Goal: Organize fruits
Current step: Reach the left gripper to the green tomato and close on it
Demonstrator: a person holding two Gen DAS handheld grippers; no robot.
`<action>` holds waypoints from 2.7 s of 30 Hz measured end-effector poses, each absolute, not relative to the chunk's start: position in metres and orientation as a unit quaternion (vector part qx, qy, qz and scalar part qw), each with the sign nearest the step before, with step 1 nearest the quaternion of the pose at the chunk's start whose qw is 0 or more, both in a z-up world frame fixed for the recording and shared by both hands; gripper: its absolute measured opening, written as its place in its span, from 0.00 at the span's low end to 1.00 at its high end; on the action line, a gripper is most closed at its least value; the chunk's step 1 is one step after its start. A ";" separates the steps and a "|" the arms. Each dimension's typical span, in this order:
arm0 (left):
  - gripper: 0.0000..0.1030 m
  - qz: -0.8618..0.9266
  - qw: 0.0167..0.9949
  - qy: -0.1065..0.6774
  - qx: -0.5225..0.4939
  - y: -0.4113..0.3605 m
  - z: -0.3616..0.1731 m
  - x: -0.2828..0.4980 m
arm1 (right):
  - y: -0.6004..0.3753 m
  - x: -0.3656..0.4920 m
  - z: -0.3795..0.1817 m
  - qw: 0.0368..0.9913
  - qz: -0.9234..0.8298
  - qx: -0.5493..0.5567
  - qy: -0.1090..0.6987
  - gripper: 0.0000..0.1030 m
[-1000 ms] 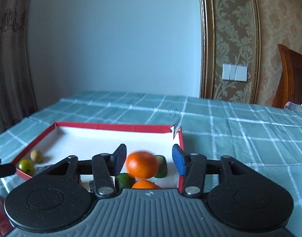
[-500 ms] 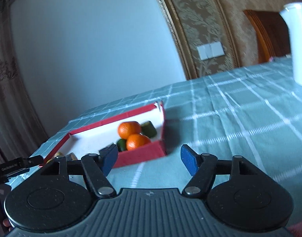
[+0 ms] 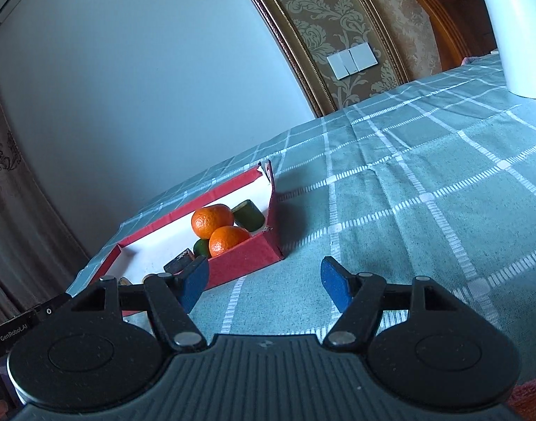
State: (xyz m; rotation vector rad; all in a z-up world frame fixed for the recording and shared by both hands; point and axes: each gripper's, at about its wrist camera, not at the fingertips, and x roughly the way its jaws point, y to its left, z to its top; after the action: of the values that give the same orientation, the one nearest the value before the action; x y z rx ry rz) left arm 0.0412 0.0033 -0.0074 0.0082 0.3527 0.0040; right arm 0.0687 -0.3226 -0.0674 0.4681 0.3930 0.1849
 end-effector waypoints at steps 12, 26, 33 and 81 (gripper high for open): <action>1.00 -0.005 0.975 0.220 0.025 -0.039 -0.003 0.030 | -0.323 0.069 -0.067 0.950 0.088 0.229 0.193 0.68; 1.00 -0.017 0.970 0.243 0.025 -0.051 -0.013 0.027 | -0.323 0.069 -0.067 0.950 0.086 0.230 0.192 0.68; 1.00 -0.016 0.968 0.249 0.024 -0.047 -0.020 0.027 | -0.323 0.069 -0.067 0.950 0.086 0.230 0.192 0.68; 0.43 -0.065 0.955 0.290 -0.015 -0.037 -0.037 0.040 | -0.321 0.068 -0.070 0.949 0.086 0.230 0.196 0.68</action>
State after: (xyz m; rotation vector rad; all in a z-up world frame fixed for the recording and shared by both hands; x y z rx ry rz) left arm 0.0402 -0.0371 -0.0368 -0.0308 0.5886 -0.1315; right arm 0.0682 -0.3210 -0.0702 0.4675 0.3994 0.1752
